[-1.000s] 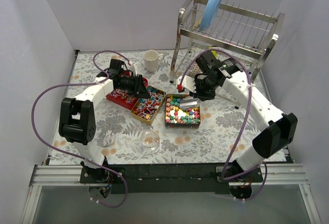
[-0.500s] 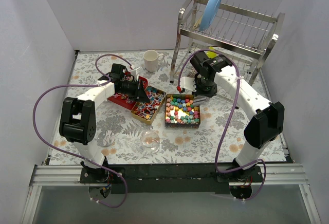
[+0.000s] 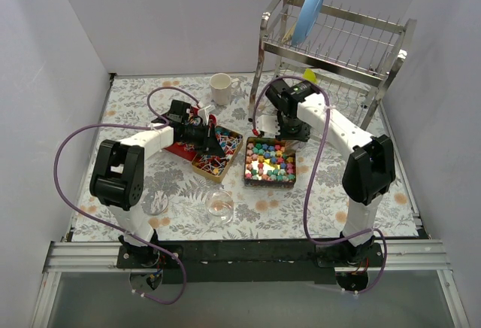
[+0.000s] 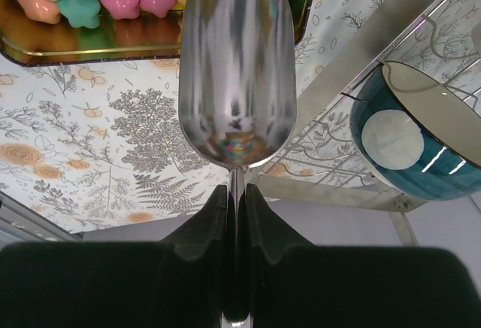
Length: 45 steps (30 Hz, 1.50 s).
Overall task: Pack the candies
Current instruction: Scoop the fake candies from the storage box.
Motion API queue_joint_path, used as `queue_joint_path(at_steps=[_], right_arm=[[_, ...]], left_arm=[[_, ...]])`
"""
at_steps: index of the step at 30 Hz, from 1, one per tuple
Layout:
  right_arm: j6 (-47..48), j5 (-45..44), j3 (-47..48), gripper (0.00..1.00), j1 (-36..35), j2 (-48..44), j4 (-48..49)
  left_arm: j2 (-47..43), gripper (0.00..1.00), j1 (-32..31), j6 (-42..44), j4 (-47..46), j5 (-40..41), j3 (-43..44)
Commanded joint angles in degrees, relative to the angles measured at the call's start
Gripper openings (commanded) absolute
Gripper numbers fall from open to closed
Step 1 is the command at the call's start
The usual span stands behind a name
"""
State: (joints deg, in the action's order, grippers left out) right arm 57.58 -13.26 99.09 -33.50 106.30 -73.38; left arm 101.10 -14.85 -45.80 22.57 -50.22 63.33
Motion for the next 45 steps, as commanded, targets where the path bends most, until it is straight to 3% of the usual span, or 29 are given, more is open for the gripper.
queue_joint_path(at_steps=[1, 11, 26, 36, 45], right_arm=[[-0.98, -6.42, 1.99, 0.01, -2.44, 1.45, -1.67], [-3.35, -6.87, -0.30, 0.01, -4.38, 4.09, -1.59], [-9.77, 4.20, -0.30, 0.01, -3.86, 6.03, -0.63], [-9.59, 2.71, -4.26, 0.01, -2.46, 2.33, -1.40], [-16.62, 3.85, -5.40, 0.01, -0.61, 3.91, -0.09]], left_arm=[[-0.11, 0.00, -0.79, -0.78, -3.14, -1.02, -0.40], [-0.02, 0.00, -2.90, -1.66, -5.25, 0.91, -2.77], [-0.55, 0.00, -3.60, -2.10, -8.68, -2.96, -7.43], [0.06, 0.00, -3.78, 0.27, -7.89, -4.89, -6.64], [0.06, 0.00, -3.78, -0.52, -8.42, -4.80, -6.11]])
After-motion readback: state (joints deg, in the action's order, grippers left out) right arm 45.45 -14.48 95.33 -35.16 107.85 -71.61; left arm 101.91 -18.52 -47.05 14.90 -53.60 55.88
